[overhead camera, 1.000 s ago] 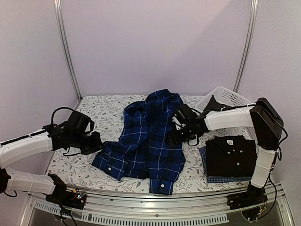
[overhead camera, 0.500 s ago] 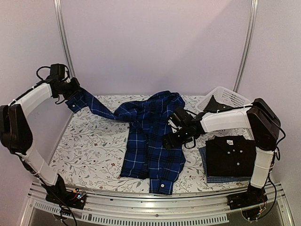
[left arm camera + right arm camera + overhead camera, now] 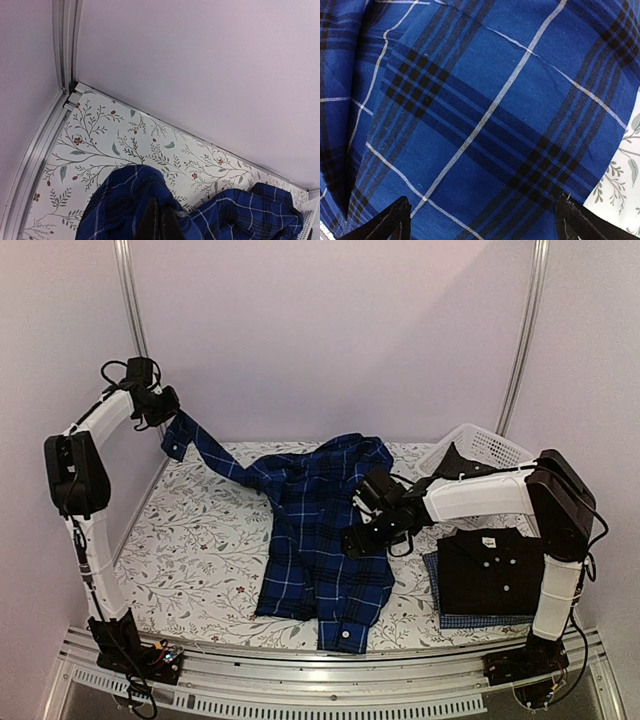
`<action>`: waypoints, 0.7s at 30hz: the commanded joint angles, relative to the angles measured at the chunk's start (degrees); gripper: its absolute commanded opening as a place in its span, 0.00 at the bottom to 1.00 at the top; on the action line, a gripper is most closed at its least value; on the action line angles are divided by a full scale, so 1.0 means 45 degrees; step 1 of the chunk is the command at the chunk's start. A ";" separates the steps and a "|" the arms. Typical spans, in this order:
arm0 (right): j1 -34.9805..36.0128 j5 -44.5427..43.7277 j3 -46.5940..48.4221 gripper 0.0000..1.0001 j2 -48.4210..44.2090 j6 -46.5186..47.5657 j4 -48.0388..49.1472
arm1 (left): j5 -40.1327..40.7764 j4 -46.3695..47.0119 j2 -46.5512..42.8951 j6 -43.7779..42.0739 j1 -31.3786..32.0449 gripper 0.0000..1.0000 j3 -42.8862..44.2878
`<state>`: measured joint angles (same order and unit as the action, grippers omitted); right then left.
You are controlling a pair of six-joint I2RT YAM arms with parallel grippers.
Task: Fold and stack the long sleeve shirts
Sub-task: Flatten out the crumpled shirt at the center of the board.
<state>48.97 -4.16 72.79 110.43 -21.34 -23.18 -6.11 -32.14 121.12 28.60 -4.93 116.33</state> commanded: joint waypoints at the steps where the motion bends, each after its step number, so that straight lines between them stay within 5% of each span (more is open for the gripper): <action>1: 0.0281 -0.0049 0.0338 0.99 -0.0224 -0.0192 -0.0295 | 0.0546 -0.1106 0.1025 -0.0512 -0.0465 0.00 0.1620; 8: 0.0702 0.0022 0.0254 0.99 -0.0156 -0.0329 -0.0512 | 0.0246 -0.2482 0.3233 -0.0558 -0.1019 0.00 0.5838; 16: 0.1000 0.0191 0.0253 0.99 0.0061 -0.0462 -0.0726 | -0.0820 -0.1185 0.3561 -0.0278 -0.1076 0.00 0.5791; 18: 0.1008 0.0180 0.0249 0.99 0.0086 -0.0453 -0.0754 | -0.1007 -0.1105 0.3625 -0.0247 -0.1061 0.05 0.5791; 21: 0.1008 0.0187 0.0288 0.99 0.0087 -0.0504 -0.0791 | -0.1669 -0.1226 0.3689 -0.0257 -0.1002 0.33 0.5630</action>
<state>53.23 -3.86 72.79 110.43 -22.72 -25.78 -9.32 -39.03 136.05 27.62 -9.87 140.73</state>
